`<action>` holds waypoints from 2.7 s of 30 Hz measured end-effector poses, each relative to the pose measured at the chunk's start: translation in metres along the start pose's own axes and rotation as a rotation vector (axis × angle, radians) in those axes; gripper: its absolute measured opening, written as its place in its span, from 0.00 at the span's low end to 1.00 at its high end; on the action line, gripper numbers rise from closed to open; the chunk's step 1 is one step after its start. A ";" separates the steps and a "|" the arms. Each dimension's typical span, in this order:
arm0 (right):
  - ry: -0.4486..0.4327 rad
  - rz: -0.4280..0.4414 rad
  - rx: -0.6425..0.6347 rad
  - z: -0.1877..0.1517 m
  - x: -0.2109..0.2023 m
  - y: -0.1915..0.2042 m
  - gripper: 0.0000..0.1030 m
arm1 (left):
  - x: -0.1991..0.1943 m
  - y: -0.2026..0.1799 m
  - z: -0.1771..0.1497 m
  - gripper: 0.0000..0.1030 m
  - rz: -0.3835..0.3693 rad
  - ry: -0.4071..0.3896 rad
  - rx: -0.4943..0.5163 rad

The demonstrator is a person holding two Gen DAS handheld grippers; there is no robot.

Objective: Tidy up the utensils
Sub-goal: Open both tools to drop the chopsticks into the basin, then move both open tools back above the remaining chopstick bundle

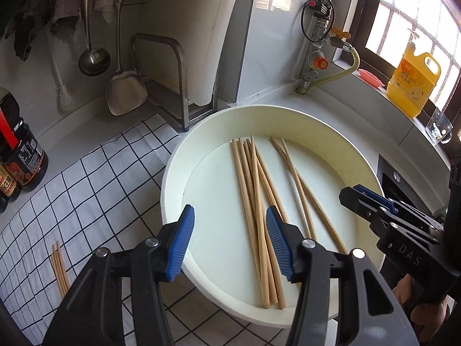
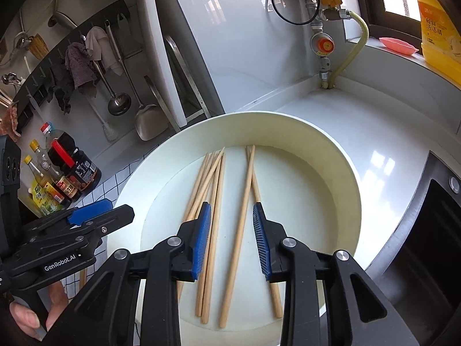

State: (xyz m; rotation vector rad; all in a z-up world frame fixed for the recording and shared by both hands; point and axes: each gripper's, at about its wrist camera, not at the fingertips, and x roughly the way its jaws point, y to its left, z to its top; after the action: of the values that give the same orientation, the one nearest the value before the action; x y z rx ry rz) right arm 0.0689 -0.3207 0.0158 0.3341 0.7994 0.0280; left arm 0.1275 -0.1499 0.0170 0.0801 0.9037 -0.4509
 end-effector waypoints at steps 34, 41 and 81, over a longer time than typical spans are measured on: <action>0.012 0.128 -0.177 -0.022 -0.016 0.085 0.36 | -0.071 0.063 -0.056 0.56 0.110 -0.037 -0.098; 0.037 0.157 -0.223 -0.032 -0.011 0.105 0.36 | -0.081 0.089 -0.078 0.56 0.131 -0.030 -0.140; 0.210 0.261 -0.432 -0.090 0.051 0.216 0.44 | -0.093 0.199 -0.158 0.62 0.222 0.025 -0.284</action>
State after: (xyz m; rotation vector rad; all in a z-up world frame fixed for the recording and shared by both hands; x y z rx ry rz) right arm 0.0624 -0.0828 -0.0126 0.0222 0.9285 0.4803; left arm 0.0428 0.1015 -0.0335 -0.0731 0.9630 -0.1126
